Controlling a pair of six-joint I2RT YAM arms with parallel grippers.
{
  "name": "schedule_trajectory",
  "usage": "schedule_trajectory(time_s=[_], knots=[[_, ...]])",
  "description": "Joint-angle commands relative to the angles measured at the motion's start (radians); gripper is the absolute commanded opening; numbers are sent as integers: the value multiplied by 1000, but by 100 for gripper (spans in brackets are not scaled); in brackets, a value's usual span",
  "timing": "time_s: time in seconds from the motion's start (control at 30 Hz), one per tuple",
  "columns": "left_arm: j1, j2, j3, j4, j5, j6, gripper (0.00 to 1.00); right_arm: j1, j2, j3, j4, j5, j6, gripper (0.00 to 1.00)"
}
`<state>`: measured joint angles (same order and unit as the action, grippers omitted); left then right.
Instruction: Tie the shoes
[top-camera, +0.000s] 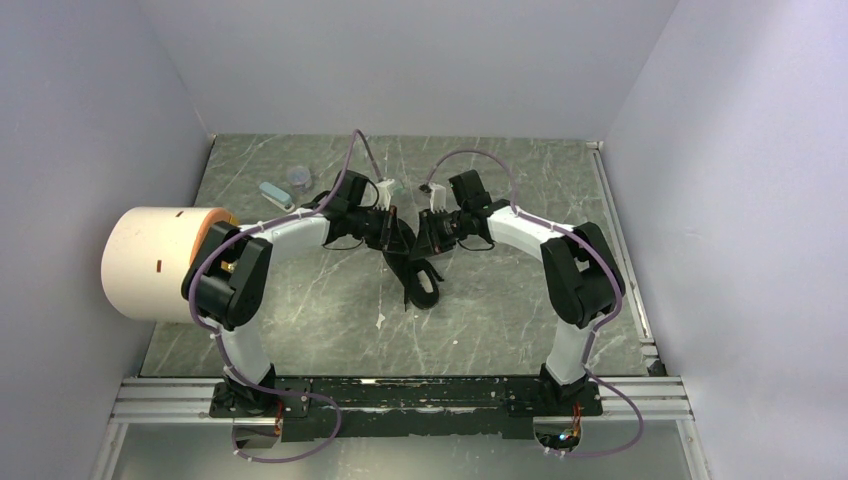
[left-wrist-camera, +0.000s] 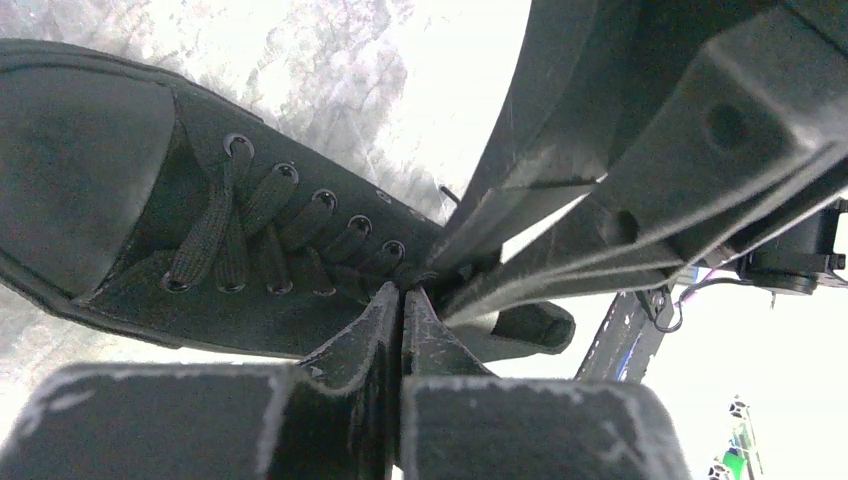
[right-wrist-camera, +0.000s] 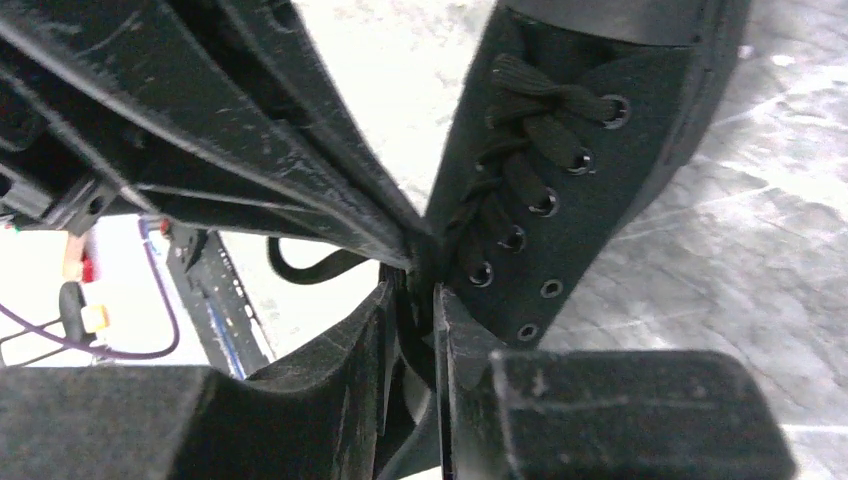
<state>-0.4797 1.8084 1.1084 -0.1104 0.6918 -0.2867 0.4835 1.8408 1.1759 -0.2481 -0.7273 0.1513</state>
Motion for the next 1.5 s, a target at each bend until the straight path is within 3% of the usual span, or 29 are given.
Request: schedule_trajectory(time_s=[0.0, 0.33, 0.47, 0.93, 1.0, 1.1, 1.17, 1.27, 1.4, 1.47], knots=[[3, 13, 48, -4, -19, 40, 5, -4, -54, -21, 30, -156, 74, 26], [3, 10, 43, -6, 0, 57, 5, -49, -56, 40, -57, 52, 37, 35], [3, 11, 44, -9, 4, 60, 5, -47, 8, 86, -68, 4, -13, 32], [4, 18, 44, -1, 23, 59, 5, -23, 11, 14, 29, -89, 1, 32], [6, 17, 46, -6, 22, 63, 5, -21, 22, 25, 21, -68, 1, 30], [12, 20, 50, -12, 31, 66, 5, -23, 16, 28, 24, -34, 3, 14], [24, 16, 46, -14, 52, 72, 15, -23, 7, 18, 39, -31, 12, 0], [53, -8, 14, 18, 85, 64, 37, -24, 4, 9, 50, -32, 16, 0], [78, -28, -12, 26, 123, 83, 48, -23, 8, 16, 44, -24, 15, 0], [76, -30, -13, 15, 139, 113, 64, -24, 10, 19, 42, -24, 15, 0]])
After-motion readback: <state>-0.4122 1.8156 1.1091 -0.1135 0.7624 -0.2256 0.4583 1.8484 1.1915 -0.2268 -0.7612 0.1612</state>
